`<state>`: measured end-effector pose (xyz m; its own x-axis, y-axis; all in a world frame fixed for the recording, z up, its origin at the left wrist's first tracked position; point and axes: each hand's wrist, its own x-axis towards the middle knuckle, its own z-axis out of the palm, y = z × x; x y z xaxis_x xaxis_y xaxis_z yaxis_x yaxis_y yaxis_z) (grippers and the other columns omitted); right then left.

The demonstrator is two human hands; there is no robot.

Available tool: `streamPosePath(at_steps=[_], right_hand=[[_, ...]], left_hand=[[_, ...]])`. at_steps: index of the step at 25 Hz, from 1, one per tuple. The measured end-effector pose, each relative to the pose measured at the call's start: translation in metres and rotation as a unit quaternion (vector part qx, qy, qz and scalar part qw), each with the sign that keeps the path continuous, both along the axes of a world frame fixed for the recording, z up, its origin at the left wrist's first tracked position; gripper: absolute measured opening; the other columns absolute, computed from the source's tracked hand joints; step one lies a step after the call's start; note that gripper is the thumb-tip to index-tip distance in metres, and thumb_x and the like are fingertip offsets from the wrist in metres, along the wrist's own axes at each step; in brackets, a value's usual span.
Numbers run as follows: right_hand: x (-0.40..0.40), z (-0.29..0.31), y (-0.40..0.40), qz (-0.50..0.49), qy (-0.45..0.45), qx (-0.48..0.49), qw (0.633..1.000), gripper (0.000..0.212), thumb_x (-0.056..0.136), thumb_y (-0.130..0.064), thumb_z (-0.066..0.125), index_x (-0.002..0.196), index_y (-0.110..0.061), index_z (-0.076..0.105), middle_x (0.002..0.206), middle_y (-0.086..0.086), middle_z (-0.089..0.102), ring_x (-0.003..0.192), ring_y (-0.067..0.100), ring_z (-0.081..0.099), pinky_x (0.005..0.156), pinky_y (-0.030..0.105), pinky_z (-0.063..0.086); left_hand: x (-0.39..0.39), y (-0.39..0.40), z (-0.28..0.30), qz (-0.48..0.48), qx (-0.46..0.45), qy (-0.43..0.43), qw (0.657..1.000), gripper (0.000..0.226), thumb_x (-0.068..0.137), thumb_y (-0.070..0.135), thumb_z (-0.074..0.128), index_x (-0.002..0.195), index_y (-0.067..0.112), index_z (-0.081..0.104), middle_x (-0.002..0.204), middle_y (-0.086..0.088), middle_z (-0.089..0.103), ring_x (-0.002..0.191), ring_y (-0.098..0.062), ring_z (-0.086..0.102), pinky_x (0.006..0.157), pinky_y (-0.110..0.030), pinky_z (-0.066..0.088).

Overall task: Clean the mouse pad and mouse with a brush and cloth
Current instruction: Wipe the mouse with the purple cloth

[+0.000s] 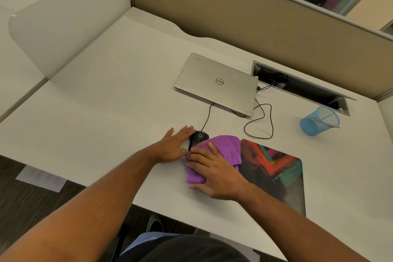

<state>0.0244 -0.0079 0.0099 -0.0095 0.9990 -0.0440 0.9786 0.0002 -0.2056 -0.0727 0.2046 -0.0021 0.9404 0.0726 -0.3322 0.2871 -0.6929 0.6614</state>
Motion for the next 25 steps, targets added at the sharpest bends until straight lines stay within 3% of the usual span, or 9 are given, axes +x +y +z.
streamPosePath(at_steps=[2, 5, 9, 15, 20, 25], right_hand=[[-0.007, -0.002, 0.0, -0.052, 0.046, 0.019, 0.997, 0.05, 0.104, -0.052, 0.045, 0.139, -0.02, 0.06, 0.15, -0.002, 0.052, 0.151, 0.015, 0.03, 0.127, 0.053, 0.012], [-0.01, -0.003, 0.005, -0.06, 0.077, 0.054, 0.994, 0.027, 0.101, -0.02, 0.062, 0.124, -0.011, 0.071, 0.138, 0.005, 0.061, 0.138, 0.024, 0.048, 0.118, 0.052, 0.033], [-0.005, 0.002, 0.006, -0.051, 0.067, 0.071, 0.994, 0.037, 0.079, 0.007, 0.079, 0.113, -0.008, 0.074, 0.124, 0.008, 0.065, 0.118, 0.027, 0.057, 0.098, 0.04, 0.052], [0.001, 0.003, -0.005, -0.081, 0.04, 0.084, 0.992, 0.026, 0.082, -0.002, 0.081, 0.105, -0.012, 0.073, 0.112, 0.005, 0.066, 0.108, 0.021, 0.053, 0.087, 0.03, 0.053], [0.004, 0.009, 0.0, -0.147, 0.13, 0.076, 0.978, 0.013, 0.085, -0.002, 0.074, 0.095, -0.009, 0.073, 0.105, 0.005, 0.065, 0.1, 0.019, 0.056, 0.083, 0.025, 0.048], [0.026, 0.026, 0.034, -0.318, 0.225, 0.013, 0.921, 0.011, 0.083, -0.003, 0.066, 0.089, -0.012, 0.07, 0.099, 0.0, 0.06, 0.09, 0.014, 0.055, 0.074, 0.023, 0.042]], left_hand=[[0.001, -0.001, -0.001, 0.015, -0.011, 0.002, 1.0, 0.075, 0.099, 0.014, 0.042, 0.159, 0.026, -0.002, 0.166, 0.006, -0.003, 0.149, -0.002, -0.008, 0.119, -0.031, -0.014], [0.002, -0.003, -0.005, 0.03, -0.013, -0.001, 0.999, 0.068, 0.104, 0.023, 0.04, 0.159, 0.027, 0.001, 0.166, 0.008, -0.002, 0.148, 0.0, -0.008, 0.118, -0.03, -0.015], [0.002, -0.006, -0.006, 0.031, -0.001, -0.004, 1.0, 0.07, 0.104, 0.038, 0.043, 0.159, 0.029, 0.001, 0.166, 0.009, -0.003, 0.137, 0.01, -0.014, 0.114, -0.027, -0.017], [0.002, -0.009, -0.01, 0.026, 0.024, -0.012, 0.999, 0.097, 0.09, 0.06, 0.059, 0.159, 0.026, 0.0, 0.166, 0.007, -0.002, 0.151, -0.006, -0.007, 0.121, -0.04, -0.014], [0.003, -0.008, -0.016, 0.029, 0.024, -0.02, 0.999, 0.105, 0.084, 0.064, 0.064, 0.158, 0.026, 0.0, 0.167, 0.005, 0.0, 0.151, -0.008, -0.005, 0.119, -0.04, -0.015], [0.003, -0.007, -0.02, 0.03, 0.022, -0.025, 0.999, 0.105, 0.082, 0.063, 0.064, 0.158, 0.027, 0.0, 0.167, 0.006, 0.0, 0.15, -0.005, -0.007, 0.119, -0.039, -0.016]])
